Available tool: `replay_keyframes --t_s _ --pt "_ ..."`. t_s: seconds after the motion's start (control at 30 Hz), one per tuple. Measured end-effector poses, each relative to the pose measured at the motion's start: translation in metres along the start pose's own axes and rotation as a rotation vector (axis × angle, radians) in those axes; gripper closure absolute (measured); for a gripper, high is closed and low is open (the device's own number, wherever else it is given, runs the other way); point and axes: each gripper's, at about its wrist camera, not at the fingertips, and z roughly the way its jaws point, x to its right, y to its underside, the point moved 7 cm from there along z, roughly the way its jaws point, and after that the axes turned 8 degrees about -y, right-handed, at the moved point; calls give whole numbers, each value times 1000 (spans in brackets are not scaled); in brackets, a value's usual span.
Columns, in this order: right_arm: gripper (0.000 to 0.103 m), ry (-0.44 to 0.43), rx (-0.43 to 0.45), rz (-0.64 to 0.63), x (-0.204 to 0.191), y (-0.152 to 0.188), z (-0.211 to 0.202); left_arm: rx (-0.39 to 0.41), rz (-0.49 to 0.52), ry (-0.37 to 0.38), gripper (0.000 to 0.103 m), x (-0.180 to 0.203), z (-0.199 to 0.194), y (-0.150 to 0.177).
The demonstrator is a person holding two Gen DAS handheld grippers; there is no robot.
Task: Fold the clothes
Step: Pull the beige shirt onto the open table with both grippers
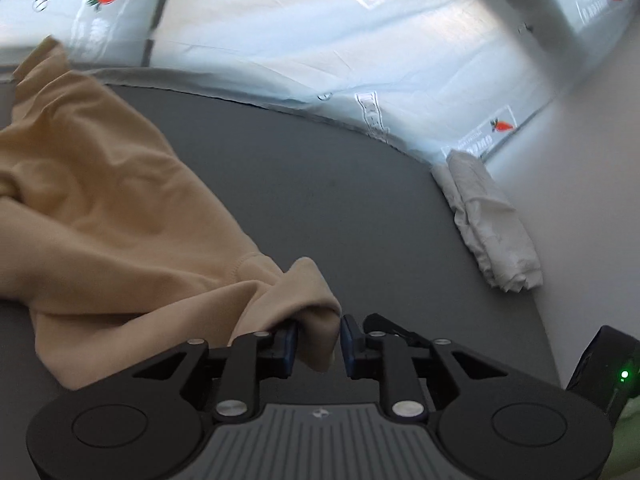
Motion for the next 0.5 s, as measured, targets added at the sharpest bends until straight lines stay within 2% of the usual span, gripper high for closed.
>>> replay_keyframes --t_s 0.03,0.13,0.27,0.37,0.4,0.5 --pt "92 -12 -4 -2 0 0 -1 19 -27 0 74 -6 -8 -2" --pt "77 -55 -21 6 -2 2 -3 88 -117 -50 66 -36 -29 -15" --pt "68 -119 -48 39 -14 3 7 153 -257 -214 63 -102 -54 -27" --pt "63 -137 -68 39 -26 6 17 166 -368 -355 57 -157 -68 -29" --pt "58 -132 -76 35 -30 8 22 165 -393 -396 55 -175 -72 -30" --pt "52 -89 -105 19 -37 16 36 155 -438 -488 44 -221 -77 -31"
